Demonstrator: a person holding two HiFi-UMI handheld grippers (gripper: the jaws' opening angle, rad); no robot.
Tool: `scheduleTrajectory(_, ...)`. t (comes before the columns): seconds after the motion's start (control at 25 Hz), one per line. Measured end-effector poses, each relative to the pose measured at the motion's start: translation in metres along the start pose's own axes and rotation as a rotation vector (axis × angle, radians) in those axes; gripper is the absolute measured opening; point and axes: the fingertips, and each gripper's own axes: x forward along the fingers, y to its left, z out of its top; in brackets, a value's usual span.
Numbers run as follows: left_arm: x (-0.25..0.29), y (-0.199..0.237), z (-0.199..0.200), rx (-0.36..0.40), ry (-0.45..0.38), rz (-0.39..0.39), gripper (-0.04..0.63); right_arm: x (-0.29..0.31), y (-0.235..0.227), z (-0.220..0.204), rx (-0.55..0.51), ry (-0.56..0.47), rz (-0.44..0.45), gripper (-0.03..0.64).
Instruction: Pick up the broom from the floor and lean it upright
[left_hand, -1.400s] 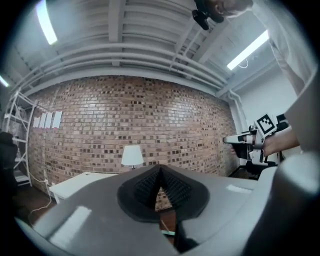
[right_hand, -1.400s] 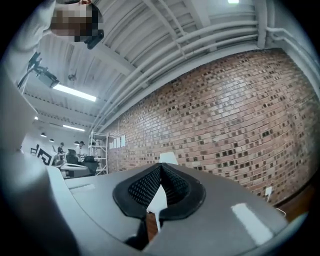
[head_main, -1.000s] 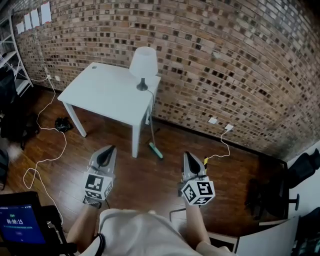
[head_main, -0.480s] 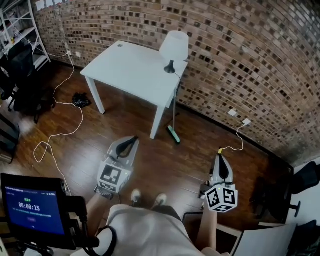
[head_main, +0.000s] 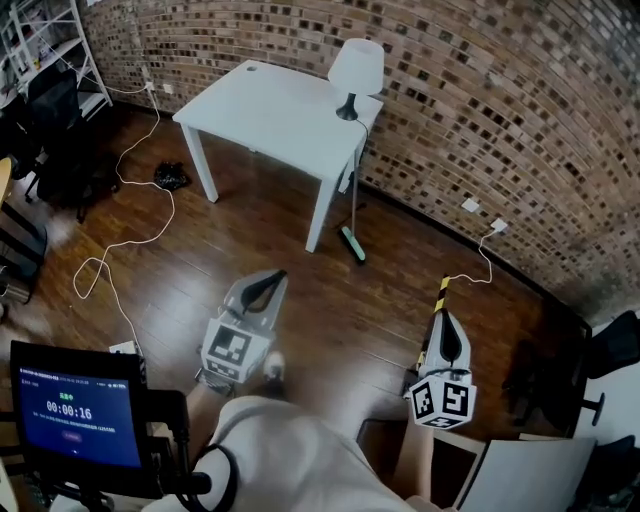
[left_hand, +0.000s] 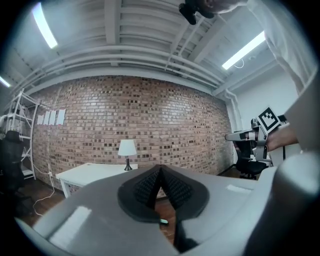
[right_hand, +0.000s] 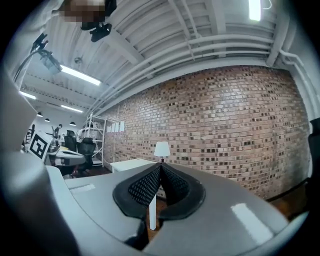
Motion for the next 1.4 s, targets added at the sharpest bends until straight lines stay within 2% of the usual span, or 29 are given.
scheduleTrajectory(0.2,-0.030,-0.064,0.000,-0.006,-0.017,-0.002,-0.002,-0.064,-0.028,-0.030,0.038,0.035,0.006,0.012)
scheduleTrajectory(0.32,-0.054,-0.098,0.003,-0.013,-0.018,0.018,-0.002,-0.103,-0.044,-0.047,0.015,0.078,0.019,0.012)
scheduleTrajectory(0.48,-0.084,-0.132,0.001,-0.029,-0.001,0.043,-0.002,-0.145,-0.049,-0.054,-0.005,0.096,0.055,0.012)
scheduleTrajectory(0.72,-0.118,-0.171,0.003,-0.022,0.006,0.018,-0.002,-0.189,-0.052,-0.051,0.039,0.083,0.048,0.012)
scheduleTrajectory(1.04,-0.144,-0.175,0.012,0.001,-0.008,-0.016,-0.002,-0.212,-0.028,-0.051,0.084,0.069,0.033,0.012)
scheduleTrajectory(1.16,-0.147,-0.165,0.020,0.022,-0.028,-0.028,-0.002,-0.206,-0.010,-0.045,0.056,0.062,0.052,0.012)
scheduleTrajectory(1.4,-0.147,-0.146,0.027,0.009,-0.046,-0.045,-0.002,-0.191,0.022,-0.032,0.022,0.057,0.075,0.012)
